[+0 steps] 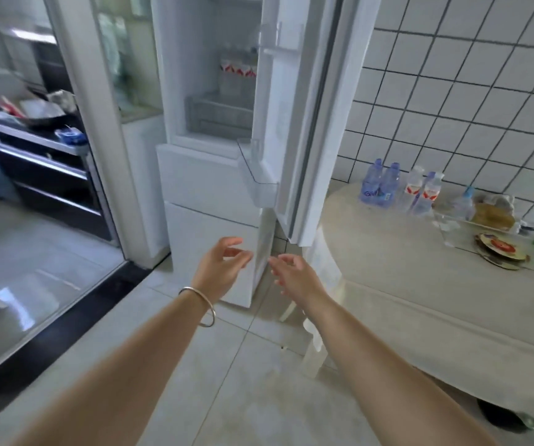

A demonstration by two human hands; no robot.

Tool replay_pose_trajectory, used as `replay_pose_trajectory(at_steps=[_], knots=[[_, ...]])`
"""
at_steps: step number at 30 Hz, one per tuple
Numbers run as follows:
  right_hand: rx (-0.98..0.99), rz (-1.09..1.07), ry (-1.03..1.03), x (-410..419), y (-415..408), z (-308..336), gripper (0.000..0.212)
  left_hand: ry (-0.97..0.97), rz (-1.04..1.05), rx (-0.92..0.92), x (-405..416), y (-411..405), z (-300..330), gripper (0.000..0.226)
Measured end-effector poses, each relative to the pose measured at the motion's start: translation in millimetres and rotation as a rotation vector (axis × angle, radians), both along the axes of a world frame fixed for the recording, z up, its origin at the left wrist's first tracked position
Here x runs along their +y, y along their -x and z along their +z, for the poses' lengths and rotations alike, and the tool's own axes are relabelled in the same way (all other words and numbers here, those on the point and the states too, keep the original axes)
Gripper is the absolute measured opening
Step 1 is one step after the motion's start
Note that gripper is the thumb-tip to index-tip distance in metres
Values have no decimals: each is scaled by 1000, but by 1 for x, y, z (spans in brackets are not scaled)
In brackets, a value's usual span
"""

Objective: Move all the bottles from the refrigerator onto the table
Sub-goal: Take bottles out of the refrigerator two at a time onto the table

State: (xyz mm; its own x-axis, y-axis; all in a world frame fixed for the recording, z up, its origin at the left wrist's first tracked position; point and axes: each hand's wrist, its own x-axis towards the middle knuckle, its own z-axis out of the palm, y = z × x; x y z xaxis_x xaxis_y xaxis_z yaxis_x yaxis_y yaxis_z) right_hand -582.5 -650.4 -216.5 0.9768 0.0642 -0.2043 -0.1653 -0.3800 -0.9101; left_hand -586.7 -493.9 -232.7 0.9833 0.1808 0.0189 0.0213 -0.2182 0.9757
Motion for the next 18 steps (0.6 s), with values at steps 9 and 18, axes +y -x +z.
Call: replay_pose_trajectory(at_steps=[9, 18], knots=[[12, 24, -128, 149, -75, 11, 47, -74, 38, -93, 157, -74, 25, 27], [-71, -54, -197, 225, -232, 30, 51, -49, 39, -109, 227, -227, 33, 40]])
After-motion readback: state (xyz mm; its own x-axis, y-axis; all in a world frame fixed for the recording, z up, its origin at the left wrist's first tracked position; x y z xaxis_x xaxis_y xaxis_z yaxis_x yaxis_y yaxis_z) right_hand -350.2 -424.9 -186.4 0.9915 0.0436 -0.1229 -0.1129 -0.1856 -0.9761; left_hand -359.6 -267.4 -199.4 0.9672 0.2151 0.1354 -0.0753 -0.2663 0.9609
